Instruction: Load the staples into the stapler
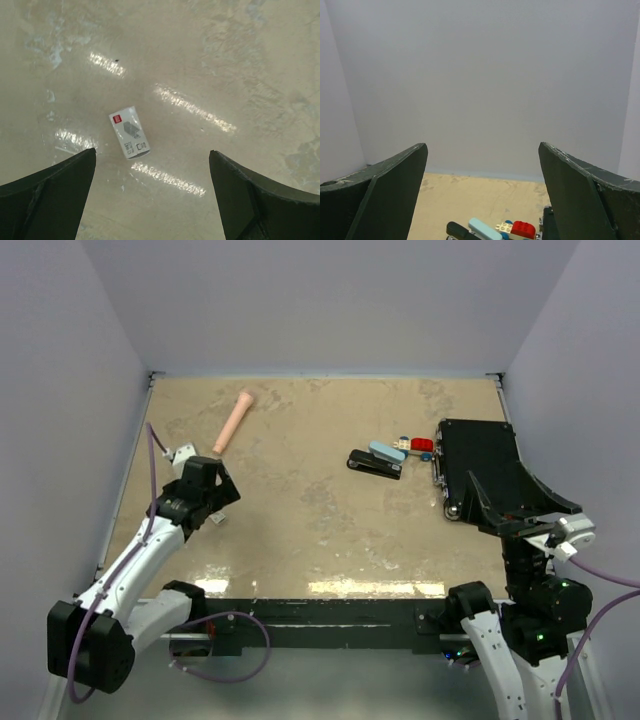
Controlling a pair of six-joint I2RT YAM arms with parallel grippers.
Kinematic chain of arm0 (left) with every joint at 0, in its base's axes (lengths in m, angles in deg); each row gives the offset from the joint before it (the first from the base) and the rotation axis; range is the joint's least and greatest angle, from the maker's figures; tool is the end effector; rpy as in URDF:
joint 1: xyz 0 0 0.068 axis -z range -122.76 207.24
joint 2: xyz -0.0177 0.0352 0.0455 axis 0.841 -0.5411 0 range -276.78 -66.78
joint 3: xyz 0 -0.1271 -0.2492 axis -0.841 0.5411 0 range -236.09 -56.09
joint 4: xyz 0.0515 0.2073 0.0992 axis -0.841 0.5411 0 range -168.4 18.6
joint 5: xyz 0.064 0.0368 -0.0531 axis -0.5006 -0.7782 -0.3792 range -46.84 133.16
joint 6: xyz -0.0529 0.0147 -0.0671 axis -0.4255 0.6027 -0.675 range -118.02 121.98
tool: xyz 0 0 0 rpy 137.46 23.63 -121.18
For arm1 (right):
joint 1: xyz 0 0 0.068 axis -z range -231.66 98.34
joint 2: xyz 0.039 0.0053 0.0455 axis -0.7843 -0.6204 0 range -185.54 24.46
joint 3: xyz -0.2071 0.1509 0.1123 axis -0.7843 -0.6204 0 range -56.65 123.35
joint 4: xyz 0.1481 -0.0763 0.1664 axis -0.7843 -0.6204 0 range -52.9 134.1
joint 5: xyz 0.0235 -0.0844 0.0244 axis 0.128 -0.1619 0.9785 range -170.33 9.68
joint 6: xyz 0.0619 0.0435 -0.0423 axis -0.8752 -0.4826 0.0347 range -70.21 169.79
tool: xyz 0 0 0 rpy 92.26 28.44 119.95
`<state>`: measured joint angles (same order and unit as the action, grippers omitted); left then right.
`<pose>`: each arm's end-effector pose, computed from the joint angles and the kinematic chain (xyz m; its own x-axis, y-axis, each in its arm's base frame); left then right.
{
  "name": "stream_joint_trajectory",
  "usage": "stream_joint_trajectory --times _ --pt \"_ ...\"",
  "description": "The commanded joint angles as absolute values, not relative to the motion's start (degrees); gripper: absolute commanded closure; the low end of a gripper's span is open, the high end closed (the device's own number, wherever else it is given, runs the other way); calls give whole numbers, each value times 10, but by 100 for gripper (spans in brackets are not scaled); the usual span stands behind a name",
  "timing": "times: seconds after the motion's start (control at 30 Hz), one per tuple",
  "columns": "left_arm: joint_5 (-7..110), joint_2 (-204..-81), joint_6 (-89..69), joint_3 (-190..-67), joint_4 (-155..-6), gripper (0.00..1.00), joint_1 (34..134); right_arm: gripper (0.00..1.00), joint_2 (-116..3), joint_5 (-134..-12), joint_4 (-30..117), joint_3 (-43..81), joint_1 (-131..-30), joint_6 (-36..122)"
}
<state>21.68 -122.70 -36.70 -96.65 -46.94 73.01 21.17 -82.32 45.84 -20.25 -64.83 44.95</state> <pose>0.1932 -0.0253 0.2324 -0.5553 -0.4476 -0.7010 -0.4294 0.8761 -0.2192 0.0219 0.0023 0.3840 0.5375 0.2126 -0.8161 -0.2463 0.9651 0.0892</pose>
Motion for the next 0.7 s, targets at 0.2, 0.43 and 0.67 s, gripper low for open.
stream_joint_trajectory --times 0.2,0.43,0.67 --pt "224 -1278 -481 -902 -533 0 701 1 222 -816 471 -206 -653 437" --pt "286 -1337 -529 -868 -605 6 624 1 225 -816 465 -204 -656 438" --pt "282 -1364 -523 -859 -619 19 625 1 227 -816 467 -205 -659 439"
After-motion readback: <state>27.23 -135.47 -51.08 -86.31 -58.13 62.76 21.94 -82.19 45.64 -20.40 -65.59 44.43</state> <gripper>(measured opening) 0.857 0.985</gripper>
